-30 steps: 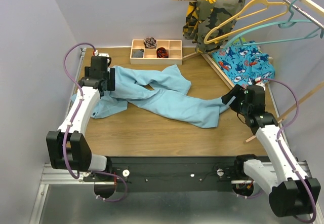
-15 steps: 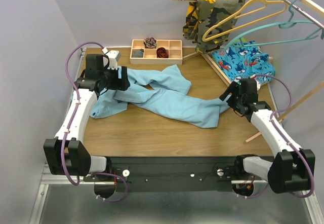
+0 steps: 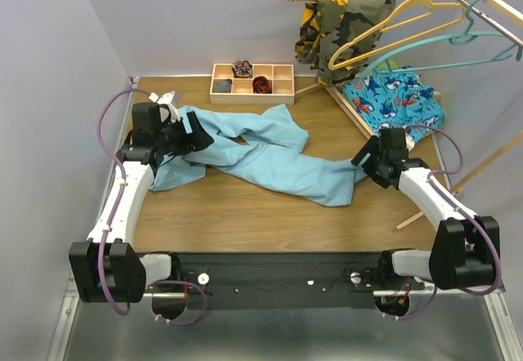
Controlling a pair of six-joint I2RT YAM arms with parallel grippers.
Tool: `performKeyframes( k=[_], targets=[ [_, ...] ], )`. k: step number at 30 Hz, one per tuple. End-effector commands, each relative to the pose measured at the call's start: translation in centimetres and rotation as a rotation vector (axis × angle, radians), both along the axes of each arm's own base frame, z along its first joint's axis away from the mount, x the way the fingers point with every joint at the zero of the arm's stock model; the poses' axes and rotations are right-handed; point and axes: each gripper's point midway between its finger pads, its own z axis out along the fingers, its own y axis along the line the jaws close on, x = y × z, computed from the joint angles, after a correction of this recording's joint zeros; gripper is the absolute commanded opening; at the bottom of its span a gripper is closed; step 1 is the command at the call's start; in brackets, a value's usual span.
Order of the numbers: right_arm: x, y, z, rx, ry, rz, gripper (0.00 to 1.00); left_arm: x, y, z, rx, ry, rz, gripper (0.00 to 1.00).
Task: Place the trousers on the hanger
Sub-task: Flatten out the trousers at the center of the board.
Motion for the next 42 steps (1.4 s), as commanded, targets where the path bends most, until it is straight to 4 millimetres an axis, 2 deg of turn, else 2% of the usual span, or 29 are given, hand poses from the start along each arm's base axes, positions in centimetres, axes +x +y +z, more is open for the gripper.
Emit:
performKeyframes(
  k=[1, 9, 12, 13, 17, 19, 26, 32, 34, 35, 36, 37, 38, 39, 41, 42],
  targets=[
    [0.8, -0.1, -0.2, 0.004, 0.016, -0.021, 0.9, 0.7, -0.5, 0.6, -0.218, -0.014, 0.17, 0.9],
    [1.8, -0.3, 0.5, -0.007, 0.002, -0.026, 0.91, 0.4, 2.9, -0.8, -0.183, -0.024, 0.366, 0.9],
    [2.0, -0.3, 0.3, -0.004, 0.009, -0.041, 0.91, 0.6, 3.2, -1.5, -0.219, -0.028, 0.403, 0.9],
    [2.0, -0.3, 0.2, -0.003, 0.013, -0.045, 0.91, 0.4, 3.2, -2.4, -0.229, -0.011, 0.411, 0.9],
    [2.2, -0.4, -0.4, -0.002, 0.028, -0.061, 0.91, 0.8, 3.3, -3.7, -0.261, 0.001, 0.425, 0.9],
    [2.3, -0.4, -0.6, -0.006, 0.037, -0.063, 0.91, 0.9, 3.6, -4.7, -0.245, 0.02, 0.437, 0.91],
    [3.2, -0.5, -1.2, -0.004, 0.06, -0.056, 0.91, 2.0, 5.0, -5.7, -0.216, -0.012, 0.51, 0.91],
    [3.1, -0.4, -2.4, -0.012, 0.099, -0.038, 0.88, 3.0, 6.0, -8.5, -0.15, 0.026, 0.533, 0.9],
    [3.0, -0.5, -2.7, -0.017, 0.108, -0.03, 0.83, 3.5, 6.3, -9.0, -0.129, 0.018, 0.534, 0.8],
    [3.0, -0.5, -2.8, -0.018, 0.11, -0.027, 0.72, 3.7, 6.4, -9.1, -0.124, 0.018, 0.536, 0.72],
    [3.0, -0.4, -2.9, -0.017, 0.113, -0.022, 0.66, 3.8, 6.5, -9.5, -0.115, 0.021, 0.537, 0.5],
    [3.1, -0.4, -2.8, -0.017, 0.111, -0.018, 0.56, 3.9, 6.7, -9.5, -0.104, 0.018, 0.535, 0.38],
    [3.3, -0.3, -2.5, -0.014, 0.104, -0.011, 0.34, 4.2, 6.9, -9.3, -0.097, 0.01, 0.536, 0.25],
    [3.7, -0.3, -1.9, -0.018, 0.088, -0.002, 0.21, 4.4, 7.1, -9.2, -0.09, 0.005, 0.538, 0.02],
    [4.5, -0.6, -0.7, -0.03, 0.058, 0.007, 0.01, 5.4, 8.3, -7.6, -0.075, -0.042, 0.552, 0.0],
    [5.7, -0.9, 1.0, -0.041, 0.015, 0.016, 0.01, 6.0, 8.8, -6.7, -0.071, -0.065, 0.557, 0.0]
  ],
)
